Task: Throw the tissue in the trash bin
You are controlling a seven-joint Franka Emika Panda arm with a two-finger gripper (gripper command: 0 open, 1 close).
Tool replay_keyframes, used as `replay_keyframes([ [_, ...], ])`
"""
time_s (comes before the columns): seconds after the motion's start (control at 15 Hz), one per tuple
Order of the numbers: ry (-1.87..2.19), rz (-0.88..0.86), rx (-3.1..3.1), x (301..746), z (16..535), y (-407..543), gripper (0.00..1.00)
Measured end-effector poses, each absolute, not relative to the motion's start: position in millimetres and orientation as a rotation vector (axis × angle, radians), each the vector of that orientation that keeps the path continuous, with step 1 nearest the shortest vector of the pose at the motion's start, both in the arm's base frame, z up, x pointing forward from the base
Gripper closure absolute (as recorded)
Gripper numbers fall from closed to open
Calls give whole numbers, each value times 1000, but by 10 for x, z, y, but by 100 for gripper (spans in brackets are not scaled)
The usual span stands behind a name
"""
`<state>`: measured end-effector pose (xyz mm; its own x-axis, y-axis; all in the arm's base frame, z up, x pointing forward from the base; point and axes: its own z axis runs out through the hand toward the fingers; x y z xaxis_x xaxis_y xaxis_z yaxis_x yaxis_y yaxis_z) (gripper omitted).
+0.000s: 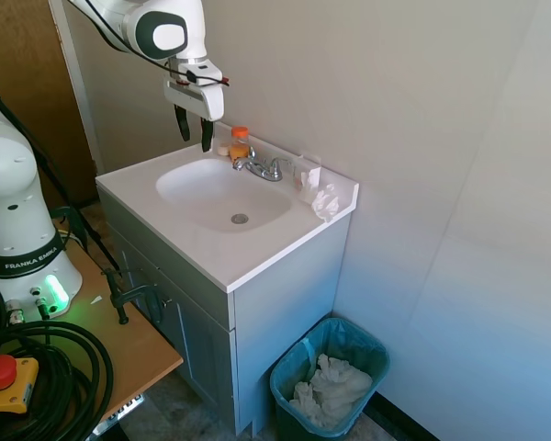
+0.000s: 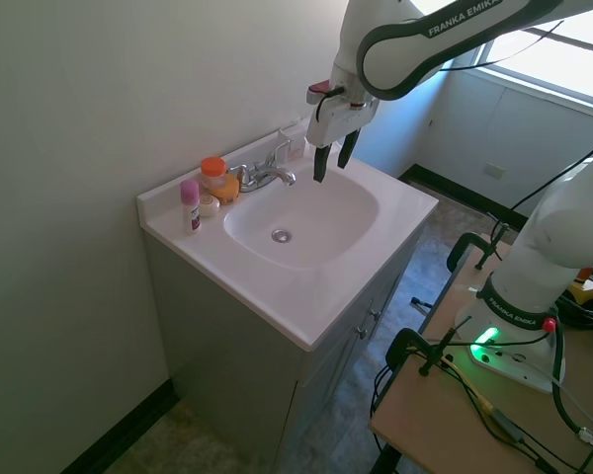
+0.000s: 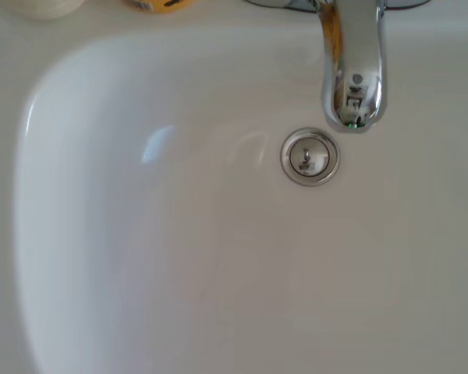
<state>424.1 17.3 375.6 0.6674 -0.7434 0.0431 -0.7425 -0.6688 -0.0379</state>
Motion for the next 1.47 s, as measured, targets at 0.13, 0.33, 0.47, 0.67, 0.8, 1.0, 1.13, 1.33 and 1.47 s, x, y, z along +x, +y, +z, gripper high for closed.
replay_keyframes([
  [0.13,1274,-90,-2850,4248,3760,171,0],
  [0.33,1315,-166,-2807,4375,3848,69,0],
  [0.47,1370,-209,-2766,4506,3958,-98,0],
  [0.67,1503,-266,-2684,4675,4124,-546,0],
  [0.8,1585,-299,-2629,4785,4143,-885,0],
  [1.0,1699,-341,-2556,4971,4058,-1320,0],
  [1.13,1756,-347,-2518,5101,3953,-1526,0],
  [1.33,1861,-323,-2448,5249,3784,-1912,0],
  [1.47,1924,-293,-2410,5272,3633,-2151,0],
])
